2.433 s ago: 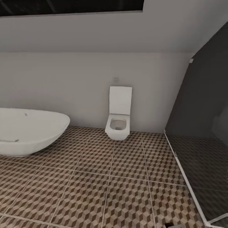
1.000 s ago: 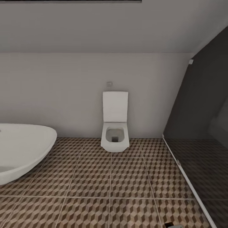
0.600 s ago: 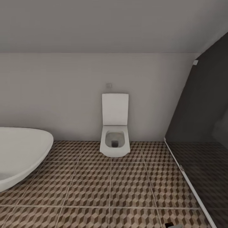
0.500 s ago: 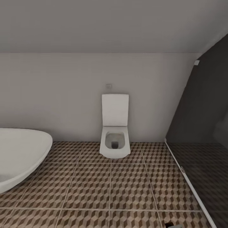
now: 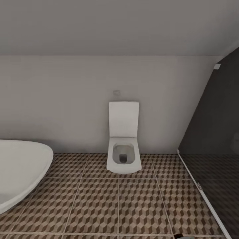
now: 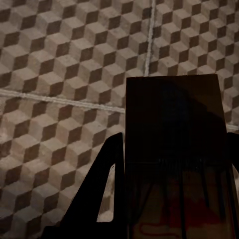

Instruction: Take the four mousetraps from the cabinet in the bathroom and place them on the bathroom floor. Make sure all four end up on the same floor surface, and ensure that at least two of them are either under or directly next to the same bathroom sink.

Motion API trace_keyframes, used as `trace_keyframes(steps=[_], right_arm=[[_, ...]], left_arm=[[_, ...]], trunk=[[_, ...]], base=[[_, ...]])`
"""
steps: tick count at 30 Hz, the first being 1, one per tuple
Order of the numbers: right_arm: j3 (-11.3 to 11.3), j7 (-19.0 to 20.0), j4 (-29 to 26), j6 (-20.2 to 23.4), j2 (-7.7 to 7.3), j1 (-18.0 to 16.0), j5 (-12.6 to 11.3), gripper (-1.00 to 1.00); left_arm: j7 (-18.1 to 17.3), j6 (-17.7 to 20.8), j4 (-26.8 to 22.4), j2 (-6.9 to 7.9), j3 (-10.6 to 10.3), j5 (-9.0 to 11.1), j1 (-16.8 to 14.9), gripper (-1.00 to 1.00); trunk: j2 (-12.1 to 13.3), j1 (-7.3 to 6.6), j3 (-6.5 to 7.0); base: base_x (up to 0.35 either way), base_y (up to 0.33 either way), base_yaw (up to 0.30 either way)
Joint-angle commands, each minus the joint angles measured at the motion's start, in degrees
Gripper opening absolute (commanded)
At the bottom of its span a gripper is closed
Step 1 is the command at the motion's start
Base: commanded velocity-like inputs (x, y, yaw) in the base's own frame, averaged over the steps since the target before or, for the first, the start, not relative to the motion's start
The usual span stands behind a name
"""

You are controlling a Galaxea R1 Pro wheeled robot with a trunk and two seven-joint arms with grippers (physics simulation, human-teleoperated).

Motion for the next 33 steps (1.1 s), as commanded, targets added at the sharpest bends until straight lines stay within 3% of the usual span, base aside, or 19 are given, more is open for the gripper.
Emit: trace_keyframes(steps=[1,15,33], right_arm=[[0.5,-0.4,-0.1,0.0,-0.02,0.0,-0.2,-1.00],[0.6,-0.2,-0.4,-0.2,0.07,0.0,0.0,-1.00],[0.6,-0.2,-0.4,-0.2,0.03,0.0,0.0,-1.00]], left_arm=[[0.6,-0.3,-0.2,0.03,-0.5,0.2,-0.1,-1.00],[0.6,-0.3,-0.2,0.00,-0.5,0.2,-0.1,-1.00],[0.6,-0.3,-0.2,-0.18,-0.5,0.1,-0.1,-1.00]], trunk=[[0.0,0.03,-0.05],[0.0,0.03,-0.05],[0.0,0.03,-0.05]], base=[[0.268,0.167,0.000],[0.265,0.153,0.000],[0.318,-0.064,0.000]])
